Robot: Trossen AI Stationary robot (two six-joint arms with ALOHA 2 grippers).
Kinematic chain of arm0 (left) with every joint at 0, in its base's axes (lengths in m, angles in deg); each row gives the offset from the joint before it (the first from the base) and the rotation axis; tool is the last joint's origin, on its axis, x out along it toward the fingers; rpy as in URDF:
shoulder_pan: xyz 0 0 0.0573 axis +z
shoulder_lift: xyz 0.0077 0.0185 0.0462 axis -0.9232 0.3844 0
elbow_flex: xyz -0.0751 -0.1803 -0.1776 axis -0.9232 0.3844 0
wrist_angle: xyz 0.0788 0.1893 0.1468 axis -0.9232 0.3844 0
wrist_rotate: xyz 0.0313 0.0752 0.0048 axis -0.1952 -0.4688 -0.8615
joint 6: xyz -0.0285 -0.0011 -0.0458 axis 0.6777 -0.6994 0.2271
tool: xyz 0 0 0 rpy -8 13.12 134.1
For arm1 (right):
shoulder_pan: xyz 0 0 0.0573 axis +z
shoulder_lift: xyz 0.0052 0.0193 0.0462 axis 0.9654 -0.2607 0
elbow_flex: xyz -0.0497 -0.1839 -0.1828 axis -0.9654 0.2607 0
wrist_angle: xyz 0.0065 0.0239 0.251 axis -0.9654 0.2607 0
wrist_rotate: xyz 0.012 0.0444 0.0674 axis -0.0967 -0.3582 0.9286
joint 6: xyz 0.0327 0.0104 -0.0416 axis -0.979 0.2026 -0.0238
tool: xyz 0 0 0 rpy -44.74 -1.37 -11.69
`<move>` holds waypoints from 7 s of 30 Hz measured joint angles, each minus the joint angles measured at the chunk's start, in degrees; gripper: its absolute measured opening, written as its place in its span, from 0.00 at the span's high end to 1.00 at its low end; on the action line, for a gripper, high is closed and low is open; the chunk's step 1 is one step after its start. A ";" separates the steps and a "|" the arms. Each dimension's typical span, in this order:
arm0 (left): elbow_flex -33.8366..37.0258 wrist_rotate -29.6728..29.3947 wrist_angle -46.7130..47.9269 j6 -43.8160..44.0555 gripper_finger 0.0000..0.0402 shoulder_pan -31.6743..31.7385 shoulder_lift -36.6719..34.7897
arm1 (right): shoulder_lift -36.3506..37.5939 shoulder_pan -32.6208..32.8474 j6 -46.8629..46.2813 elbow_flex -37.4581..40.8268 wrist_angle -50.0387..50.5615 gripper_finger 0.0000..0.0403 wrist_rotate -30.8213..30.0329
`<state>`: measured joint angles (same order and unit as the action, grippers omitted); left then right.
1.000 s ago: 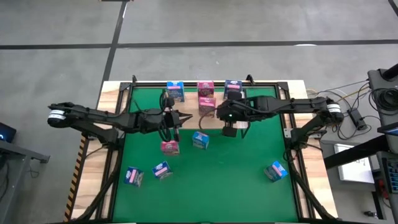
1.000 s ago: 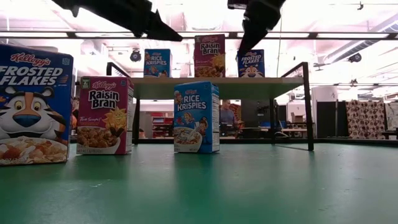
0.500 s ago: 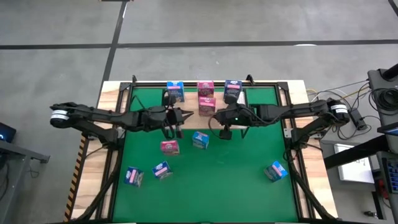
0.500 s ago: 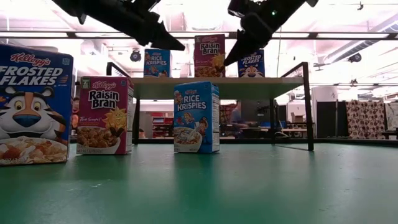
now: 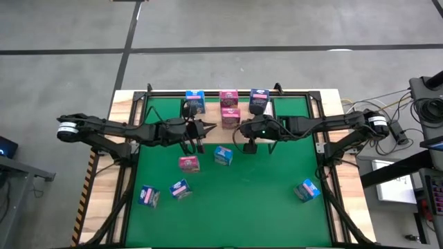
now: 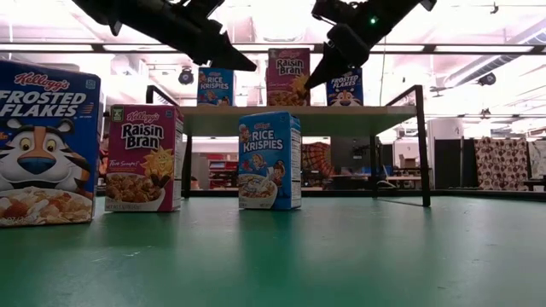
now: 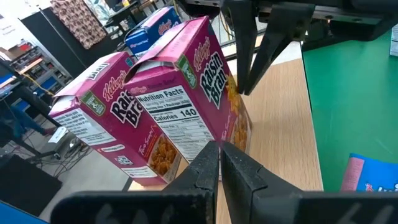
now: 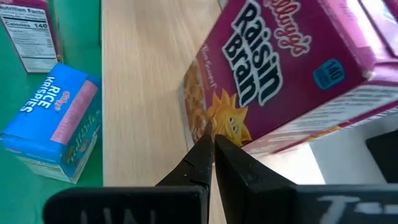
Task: Stack cereal on shelf
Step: Put the right violet cereal box, aligned with the other violet cereal box on the shelf, then put the right light blue cereal box, aligned with the other light blue cereal box on the shelf
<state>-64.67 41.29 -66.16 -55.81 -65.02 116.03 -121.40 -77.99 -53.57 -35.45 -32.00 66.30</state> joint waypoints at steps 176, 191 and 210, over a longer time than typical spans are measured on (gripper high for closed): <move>-6.64 2.12 27.11 8.50 1.00 -9.70 -14.97 | 4.17 44.25 -108.90 1.53 58.87 0.36 29.87; -6.64 2.14 26.87 8.52 1.00 -9.70 -14.95 | 4.17 44.23 -108.72 1.55 56.09 0.63 25.80; -3.87 2.18 17.91 4.68 1.00 -10.01 -16.38 | 5.05 43.97 -102.89 -9.04 52.11 0.71 6.90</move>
<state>-68.54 43.47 -48.25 -51.13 -75.03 99.65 -116.35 -34.02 -156.46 -44.49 20.11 73.20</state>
